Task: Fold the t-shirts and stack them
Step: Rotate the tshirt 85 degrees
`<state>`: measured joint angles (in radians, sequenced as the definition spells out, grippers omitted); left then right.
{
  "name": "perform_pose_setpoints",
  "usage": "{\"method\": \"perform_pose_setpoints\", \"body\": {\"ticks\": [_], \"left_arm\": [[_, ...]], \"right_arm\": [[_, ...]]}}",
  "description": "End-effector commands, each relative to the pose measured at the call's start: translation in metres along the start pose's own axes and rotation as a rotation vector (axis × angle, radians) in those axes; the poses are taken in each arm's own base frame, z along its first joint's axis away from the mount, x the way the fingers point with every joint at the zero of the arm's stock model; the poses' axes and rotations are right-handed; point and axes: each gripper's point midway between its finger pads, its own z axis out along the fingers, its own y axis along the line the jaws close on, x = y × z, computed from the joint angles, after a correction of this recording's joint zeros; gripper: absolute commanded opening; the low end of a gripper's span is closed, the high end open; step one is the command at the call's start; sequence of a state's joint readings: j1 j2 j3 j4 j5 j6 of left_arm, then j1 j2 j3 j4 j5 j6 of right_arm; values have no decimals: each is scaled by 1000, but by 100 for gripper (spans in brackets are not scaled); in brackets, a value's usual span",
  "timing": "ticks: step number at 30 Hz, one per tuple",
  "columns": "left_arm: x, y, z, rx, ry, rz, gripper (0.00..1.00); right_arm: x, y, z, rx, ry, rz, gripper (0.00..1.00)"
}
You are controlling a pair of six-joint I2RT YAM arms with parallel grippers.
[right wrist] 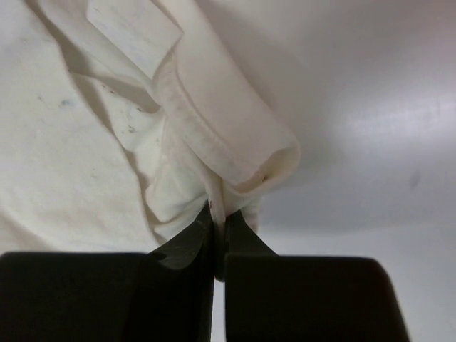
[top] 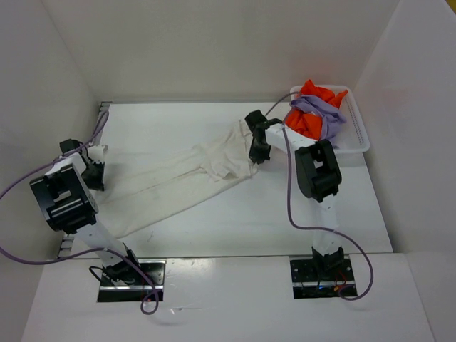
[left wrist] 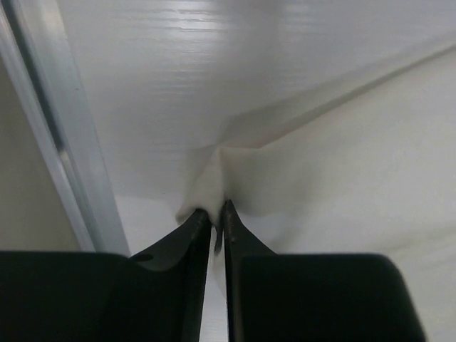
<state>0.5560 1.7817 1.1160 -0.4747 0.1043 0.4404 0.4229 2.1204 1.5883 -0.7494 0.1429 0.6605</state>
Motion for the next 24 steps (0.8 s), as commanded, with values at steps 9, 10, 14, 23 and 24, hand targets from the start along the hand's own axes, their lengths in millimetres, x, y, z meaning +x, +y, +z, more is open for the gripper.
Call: {"method": "perform_pose_setpoints", "body": {"ticks": [9, 10, 14, 23, 24], "left_arm": [[12, -68, -18, 204, 39, 216, 30], [13, -82, -17, 222, 45, 263, 30], [42, -104, -16, 189, 128, 474, 30], [72, -178, -27, 380, 183, 810, 30], [70, -188, -30, 413, 172, 823, 30]], "right_arm": [[-174, 22, 36, 105, -309, -82, 2], [-174, 21, 50, 126, -305, -84, 3], [-211, 26, 27, 105, -434, -59, 5], [-255, 39, 7, -25, -558, -39, 21], [-259, 43, 3, -44, -574, -36, 24]]}}
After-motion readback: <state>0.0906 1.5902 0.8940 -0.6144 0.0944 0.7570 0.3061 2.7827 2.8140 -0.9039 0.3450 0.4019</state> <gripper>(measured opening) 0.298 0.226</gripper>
